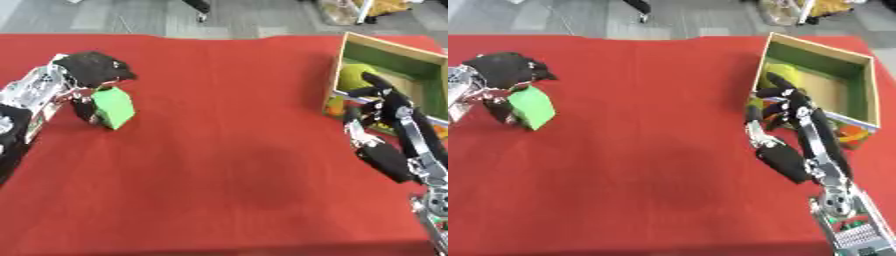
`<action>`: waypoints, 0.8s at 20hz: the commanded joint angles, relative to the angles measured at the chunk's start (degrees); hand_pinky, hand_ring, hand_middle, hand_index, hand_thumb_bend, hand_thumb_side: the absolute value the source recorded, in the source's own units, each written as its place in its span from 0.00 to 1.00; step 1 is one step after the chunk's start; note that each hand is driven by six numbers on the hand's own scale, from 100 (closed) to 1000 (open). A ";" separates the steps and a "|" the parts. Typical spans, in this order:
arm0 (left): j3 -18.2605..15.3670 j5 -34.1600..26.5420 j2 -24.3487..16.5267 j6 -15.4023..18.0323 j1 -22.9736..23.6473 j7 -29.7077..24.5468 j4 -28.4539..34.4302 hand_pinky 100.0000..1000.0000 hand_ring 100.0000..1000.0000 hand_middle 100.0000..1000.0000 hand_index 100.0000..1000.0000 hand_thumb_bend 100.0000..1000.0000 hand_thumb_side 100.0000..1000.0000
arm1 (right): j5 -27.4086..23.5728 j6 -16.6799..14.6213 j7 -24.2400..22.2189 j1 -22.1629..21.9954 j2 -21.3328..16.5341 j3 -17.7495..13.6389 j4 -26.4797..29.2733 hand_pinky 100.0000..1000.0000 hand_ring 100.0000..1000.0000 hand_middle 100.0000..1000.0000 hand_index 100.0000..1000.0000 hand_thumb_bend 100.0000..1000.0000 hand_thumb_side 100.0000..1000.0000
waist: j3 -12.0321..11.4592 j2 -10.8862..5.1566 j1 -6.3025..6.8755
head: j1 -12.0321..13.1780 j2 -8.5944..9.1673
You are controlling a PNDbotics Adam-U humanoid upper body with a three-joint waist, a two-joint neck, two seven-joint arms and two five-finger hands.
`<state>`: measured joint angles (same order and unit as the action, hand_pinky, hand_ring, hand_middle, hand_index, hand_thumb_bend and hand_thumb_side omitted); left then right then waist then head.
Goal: Pick up the objects with one hand, pass them to the other hand, and then place them into the box on the other side of the table.
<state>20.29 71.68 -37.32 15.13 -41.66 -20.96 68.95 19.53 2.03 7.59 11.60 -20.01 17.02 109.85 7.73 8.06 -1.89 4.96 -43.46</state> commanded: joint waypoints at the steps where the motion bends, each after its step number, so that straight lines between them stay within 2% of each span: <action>1: -0.76 -0.06 -0.33 0.19 -1.32 -0.75 -0.56 0.81 0.76 0.71 0.84 0.60 0.00 | -0.40 -0.18 0.27 0.64 -0.37 -0.07 0.35 0.44 0.57 0.70 0.95 0.00 0.54 | 0.20 0.36 -0.55 | 0.20 0.52; 4: -0.98 -1.70 -0.48 0.10 -1.21 -2.67 -0.37 0.78 0.70 0.62 0.76 0.55 0.00 | -0.44 -0.18 0.42 0.59 -0.41 -0.09 0.27 0.44 0.57 0.69 0.95 0.00 0.54 | 0.24 0.35 -0.45 | 0.21 0.42; 6: -1.34 -3.14 -0.91 -0.48 -1.16 -3.51 0.54 0.76 0.63 0.53 0.68 0.48 0.00 | -0.43 -0.16 0.53 0.55 -0.45 -0.14 0.19 0.44 0.56 0.69 0.95 0.00 0.54 | 0.13 0.26 -0.32 | 0.24 0.30; 11: -2.34 -7.06 -2.80 -2.48 -0.79 -4.00 4.40 0.74 0.58 0.50 0.64 0.44 0.00 | -0.35 -0.22 0.63 0.34 -0.56 -0.11 -0.07 0.44 0.56 0.69 0.95 0.00 0.54 | -0.37 -0.34 0.06 | 0.12 0.01; 16: -5.29 -16.69 -7.06 -6.42 1.01 -3.09 14.74 0.75 0.56 0.49 0.62 0.33 0.00 | 0.12 -0.09 0.66 0.22 -1.14 -0.32 0.13 0.44 0.57 0.68 0.95 0.00 0.52 | -1.53 -1.32 0.61 | -0.43 -0.56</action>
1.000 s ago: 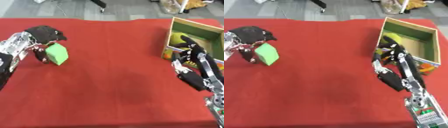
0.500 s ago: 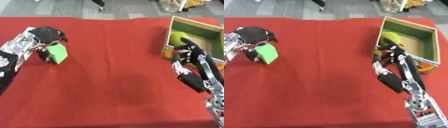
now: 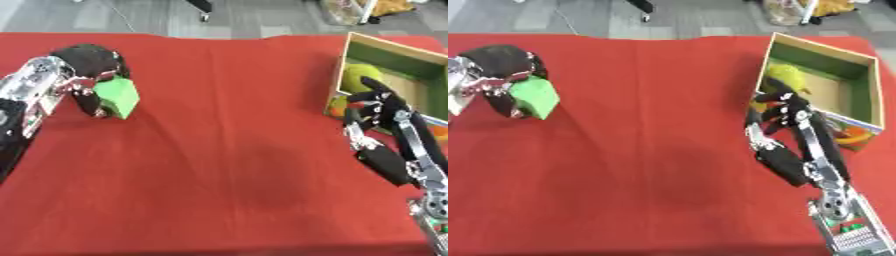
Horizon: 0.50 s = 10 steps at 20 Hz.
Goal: Pick up the objects with one hand, pass them to the other hand, and then place them into the box on the other side of the table.
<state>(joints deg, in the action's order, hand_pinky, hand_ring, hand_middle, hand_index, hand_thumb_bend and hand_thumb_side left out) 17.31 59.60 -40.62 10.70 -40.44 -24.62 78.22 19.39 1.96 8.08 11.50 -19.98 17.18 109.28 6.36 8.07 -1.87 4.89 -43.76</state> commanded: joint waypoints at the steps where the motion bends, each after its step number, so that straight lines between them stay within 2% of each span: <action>1: -3.29 -7.65 -4.70 -3.15 0.55 1.13 8.21 0.75 0.55 0.48 0.62 0.26 0.00 | 0.43 0.01 0.11 0.39 -1.28 -0.48 0.81 0.44 0.57 0.68 0.95 0.00 0.52 | -0.45 -1.52 0.71 | -0.53 -0.31; 2: -4.40 -11.34 -5.71 -4.48 1.58 1.87 11.16 0.75 0.55 0.48 0.61 0.25 0.00 | 0.59 0.04 -0.01 0.48 -1.37 -0.45 0.95 0.44 0.57 0.68 0.95 0.00 0.52 | -0.70 -1.67 0.83 | -0.66 -0.34; 3: -5.54 -15.26 -6.59 -5.89 2.76 2.67 14.10 0.75 0.53 0.46 0.60 0.18 0.00 | 0.74 0.04 -0.17 0.56 -1.42 -0.38 1.10 0.44 0.57 0.67 0.95 0.00 0.51 | -1.01 -1.90 0.99 | -0.87 -0.35; 4: -6.72 -19.37 -7.46 -7.37 4.15 3.61 17.11 0.75 0.53 0.46 0.60 0.17 0.00 | 0.87 0.03 -0.35 0.62 -1.46 -0.31 1.26 0.44 0.57 0.67 0.95 0.00 0.51 | -1.28 -2.11 1.13 | -1.04 -0.35; 8: -10.11 -35.71 -9.22 -13.41 10.95 8.07 28.01 0.75 0.51 0.45 0.58 0.00 0.00 | 1.67 -0.09 -1.31 1.29 -1.75 0.27 2.38 0.44 0.57 0.66 0.95 0.00 0.48 | -2.14 -2.83 1.55 | -1.96 -0.36; 10: -10.93 -43.42 -8.95 -16.15 14.16 10.33 32.29 0.75 0.49 0.44 0.57 0.00 0.04 | 2.30 -0.20 -2.11 1.43 -2.08 0.79 3.49 0.44 0.57 0.66 0.95 0.00 0.47 | -2.38 -3.07 1.57 | -2.54 -0.36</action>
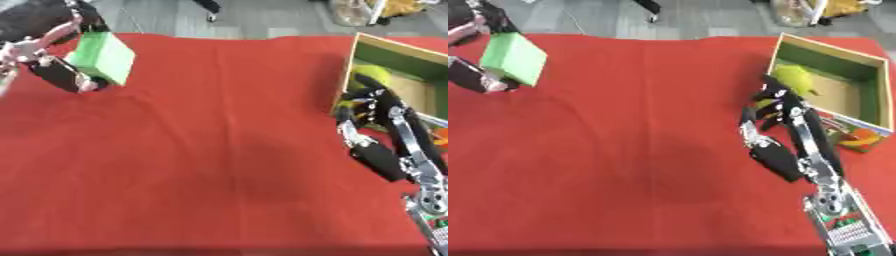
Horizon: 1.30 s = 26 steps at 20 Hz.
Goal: Pick up the objects with one hand, pass them to the other hand, and then place them into the box on the other side of the table.
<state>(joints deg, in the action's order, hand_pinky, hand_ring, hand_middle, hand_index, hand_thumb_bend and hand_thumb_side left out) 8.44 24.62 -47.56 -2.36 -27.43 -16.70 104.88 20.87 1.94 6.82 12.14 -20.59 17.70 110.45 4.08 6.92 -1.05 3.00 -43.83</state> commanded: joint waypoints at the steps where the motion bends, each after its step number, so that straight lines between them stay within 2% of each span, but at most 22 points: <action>1: -2.31 -11.08 -2.04 -4.24 2.10 3.18 7.16 0.75 0.49 0.44 0.57 0.00 0.04 | 1.09 -0.07 -1.18 0.79 -1.57 0.40 2.81 0.44 0.57 0.66 0.95 0.00 0.47 | -0.14 -1.97 0.76 | -0.77 -0.29; 2: -2.33 -13.56 -1.23 -5.20 3.06 3.86 8.34 0.75 0.48 0.43 0.55 0.00 0.14 | 1.59 -0.18 -1.57 1.08 -1.89 0.64 3.38 0.44 0.57 0.66 0.94 0.00 0.41 | -0.31 -2.10 0.70 | -1.13 -0.29; 5: -1.04 -21.92 2.19 -6.94 5.09 5.89 9.55 0.75 0.48 0.43 0.55 0.00 0.25 | 4.77 -1.75 -2.45 3.22 -3.22 1.84 4.05 0.44 0.57 0.65 0.94 0.00 0.31 | -0.86 -2.55 0.51 | -2.24 -0.29; 9: 1.38 -28.93 6.37 -8.22 6.20 6.94 9.70 0.75 0.47 0.42 0.54 0.00 0.36 | 8.99 -3.34 -2.26 7.90 -4.99 3.80 4.14 0.44 0.55 0.59 0.94 0.00 0.21 | -1.39 -2.90 0.10 | -3.23 -0.29; 10: 1.98 -30.52 7.24 -8.53 6.26 7.00 9.70 0.75 0.47 0.42 0.55 0.00 0.36 | 10.01 -3.74 -2.06 9.29 -5.30 4.36 4.14 0.44 0.54 0.57 0.94 0.00 0.23 | -1.51 -2.94 0.03 | -3.35 -0.29; 11: 2.44 -31.54 7.88 -8.83 6.23 6.92 9.71 0.76 0.47 0.42 0.55 0.00 0.38 | 10.84 -4.04 -1.91 10.50 -5.51 4.88 4.14 0.44 0.54 0.55 0.94 0.00 0.18 | -1.61 -2.96 -0.02 | -3.46 -0.29; 13: 3.50 -33.13 9.17 -9.59 6.11 6.38 9.71 0.76 0.47 0.42 0.55 0.00 0.41 | 12.70 -4.62 -2.31 13.52 -5.92 6.20 4.14 0.44 0.53 0.52 0.95 0.00 0.15 | -1.84 -2.95 -0.12 | -3.74 -0.29; 19: 6.92 -37.14 11.11 -11.02 5.36 3.99 9.71 0.76 0.47 0.42 0.55 0.00 0.47 | 14.93 -4.38 -5.46 21.43 -5.55 10.80 4.14 0.37 0.46 0.40 0.96 0.00 0.20 | -2.82 -2.73 -0.22 | -4.27 -0.29; 22: 8.05 -38.85 11.40 -11.31 5.29 3.41 9.71 0.76 0.47 0.42 0.55 0.00 0.48 | 14.15 -3.73 -6.62 23.26 -5.02 12.14 4.14 0.34 0.44 0.36 0.96 0.00 0.24 | -3.28 -2.55 -0.19 | -4.38 -0.29; 26: 9.47 -40.71 11.38 -12.02 5.34 3.21 9.71 0.76 0.47 0.43 0.55 0.00 0.50 | 13.23 -2.66 -7.36 24.47 -4.38 13.39 4.14 0.30 0.40 0.32 0.97 0.07 0.26 | -3.67 -2.42 -0.24 | -4.48 -0.29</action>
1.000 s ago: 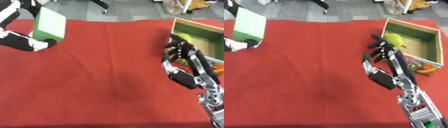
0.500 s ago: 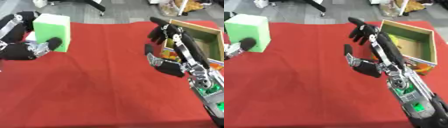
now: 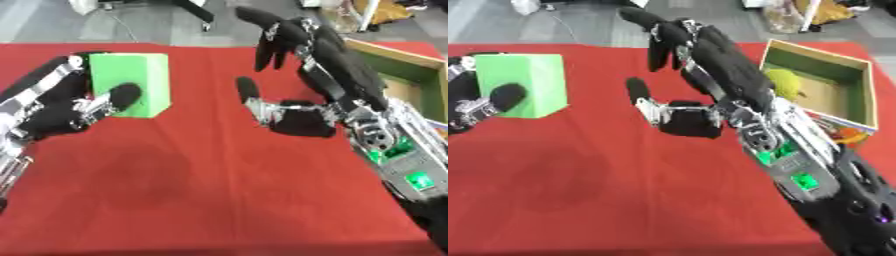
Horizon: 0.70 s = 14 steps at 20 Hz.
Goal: Pick up the objects with one hand, pass them to the other hand, and then place them into the box on the other side of the table.
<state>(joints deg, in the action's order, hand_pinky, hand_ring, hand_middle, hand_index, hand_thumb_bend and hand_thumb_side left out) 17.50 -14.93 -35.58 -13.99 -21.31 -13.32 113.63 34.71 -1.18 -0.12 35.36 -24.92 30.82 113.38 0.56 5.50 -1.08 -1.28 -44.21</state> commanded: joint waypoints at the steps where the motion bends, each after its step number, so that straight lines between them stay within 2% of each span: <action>1: 0.74 -1.61 -0.65 -0.63 -0.87 -0.13 0.97 0.76 0.47 0.43 0.55 0.00 0.50 | -0.72 0.60 -0.41 1.44 0.07 0.54 1.21 0.28 0.39 0.29 0.96 0.08 0.27 | -0.23 -0.98 -0.23 | -0.22 0.09; 10: 2.56 -2.98 -0.52 -1.92 -3.37 0.75 0.97 0.76 0.47 0.43 0.55 0.00 0.49 | -1.31 0.79 -0.91 2.77 1.76 3.40 1.21 0.22 0.34 0.20 0.96 0.13 0.31 | -0.65 -0.68 -0.53 | -0.23 0.09; 11: 2.73 -2.80 -0.41 -2.23 -3.75 0.98 0.97 0.76 0.47 0.43 0.55 0.00 0.48 | -1.35 0.80 -1.20 2.93 2.01 3.72 1.21 0.22 0.34 0.20 0.96 0.21 0.32 | -0.64 -0.67 -0.56 | -0.21 0.09; 12: 2.89 -2.62 -0.27 -2.49 -4.11 1.19 0.97 0.76 0.47 0.43 0.55 0.00 0.48 | -1.45 0.79 -1.49 3.06 2.25 3.98 1.21 0.21 0.33 0.20 0.96 0.13 0.32 | -0.62 -0.66 -0.59 | -0.19 0.09; 14: 3.20 -2.20 0.06 -2.98 -4.79 1.50 0.97 0.76 0.47 0.43 0.55 0.00 0.48 | -1.63 0.86 -2.03 3.25 2.73 4.39 1.21 0.21 0.33 0.19 0.97 0.13 0.32 | -0.56 -0.63 -0.62 | -0.12 0.09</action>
<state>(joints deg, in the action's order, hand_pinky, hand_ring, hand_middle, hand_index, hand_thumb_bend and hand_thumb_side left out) 20.80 -17.51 -35.28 -16.59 -25.18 -12.08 113.63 33.43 -0.28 -1.79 37.55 -22.25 35.37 113.39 -0.04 5.51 -1.19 -1.39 -44.21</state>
